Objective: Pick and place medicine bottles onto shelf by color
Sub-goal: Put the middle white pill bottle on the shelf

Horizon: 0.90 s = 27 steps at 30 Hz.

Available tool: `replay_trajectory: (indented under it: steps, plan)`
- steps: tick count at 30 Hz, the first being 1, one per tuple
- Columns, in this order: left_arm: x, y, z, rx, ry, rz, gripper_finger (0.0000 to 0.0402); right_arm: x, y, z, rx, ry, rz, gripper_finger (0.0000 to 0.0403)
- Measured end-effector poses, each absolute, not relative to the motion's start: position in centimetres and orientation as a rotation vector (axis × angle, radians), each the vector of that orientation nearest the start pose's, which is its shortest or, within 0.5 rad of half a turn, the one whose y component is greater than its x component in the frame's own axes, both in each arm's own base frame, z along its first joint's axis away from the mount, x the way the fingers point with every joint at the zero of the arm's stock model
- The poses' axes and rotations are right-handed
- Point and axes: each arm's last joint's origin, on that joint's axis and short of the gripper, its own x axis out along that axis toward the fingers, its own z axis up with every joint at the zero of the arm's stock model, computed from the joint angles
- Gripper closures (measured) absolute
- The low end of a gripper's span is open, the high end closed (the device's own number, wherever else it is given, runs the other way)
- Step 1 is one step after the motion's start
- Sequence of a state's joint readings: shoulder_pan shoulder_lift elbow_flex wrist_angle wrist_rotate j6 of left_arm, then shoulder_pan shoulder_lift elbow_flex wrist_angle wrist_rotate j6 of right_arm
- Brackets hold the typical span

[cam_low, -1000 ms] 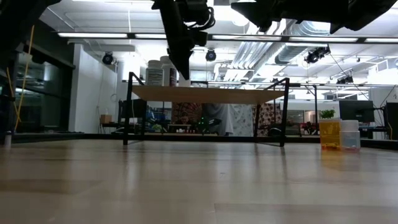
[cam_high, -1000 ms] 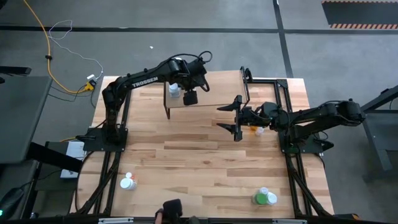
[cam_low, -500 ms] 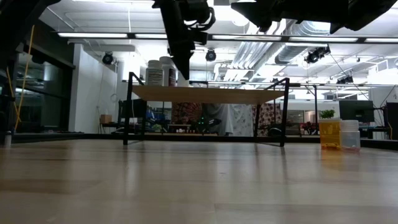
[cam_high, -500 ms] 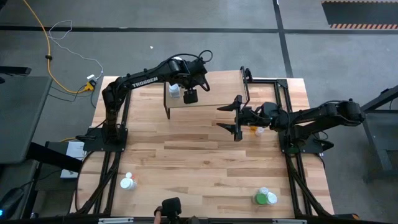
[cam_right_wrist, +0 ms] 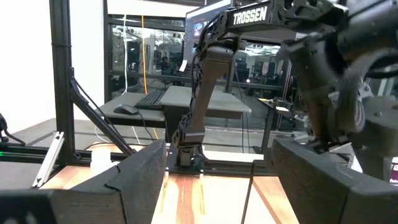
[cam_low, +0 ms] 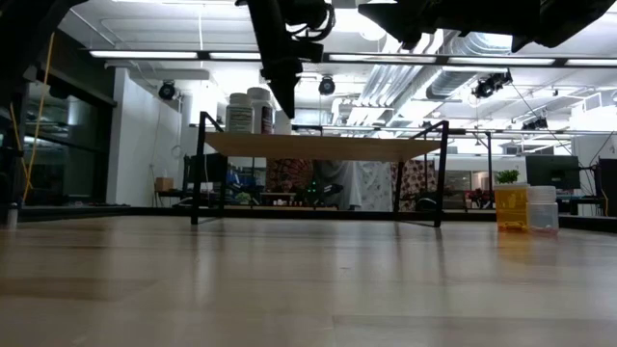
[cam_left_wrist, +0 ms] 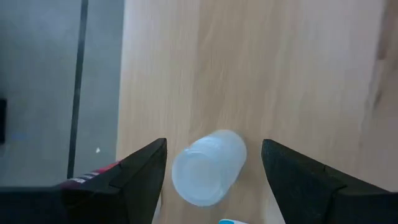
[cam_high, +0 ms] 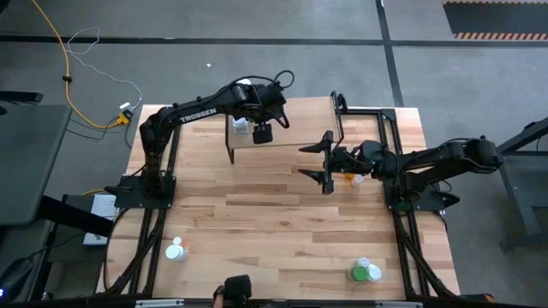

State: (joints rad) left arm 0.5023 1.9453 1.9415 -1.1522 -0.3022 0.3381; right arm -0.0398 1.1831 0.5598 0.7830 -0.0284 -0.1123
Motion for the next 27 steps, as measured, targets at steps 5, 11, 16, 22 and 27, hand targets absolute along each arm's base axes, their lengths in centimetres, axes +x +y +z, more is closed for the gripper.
replay_trajectory:
  steps: [5, 11, 16, 22, 27]
  plan:
    - [34.2, 19.5, 33.3, 0.177, 1.249, 0.506, 0.0149, 24.9, -0.9, 26.9, -0.117, -0.159, -0.021, 0.0119]
    - [33.2, 18.3, 36.0, 0.163, 1.133, 0.535, 0.0149, 24.9, -1.0, 26.9, -0.116, -0.157, -0.048, 0.0119]
    - [32.4, 16.3, 38.5, -0.012, 0.966, 0.482, 0.0150, 24.9, -1.0, 26.9, -0.115, -0.157, -0.057, 0.0119]
    - [33.6, 13.2, 38.4, -0.044, 0.859, 0.484, 0.0215, 24.9, -1.0, 26.9, -0.115, -0.158, -0.056, 0.0119]
    - [35.0, 11.0, 34.2, 0.085, 0.833, 0.483, 0.0343, 24.9, -1.0, 26.9, -0.115, -0.159, -0.056, 0.0119]
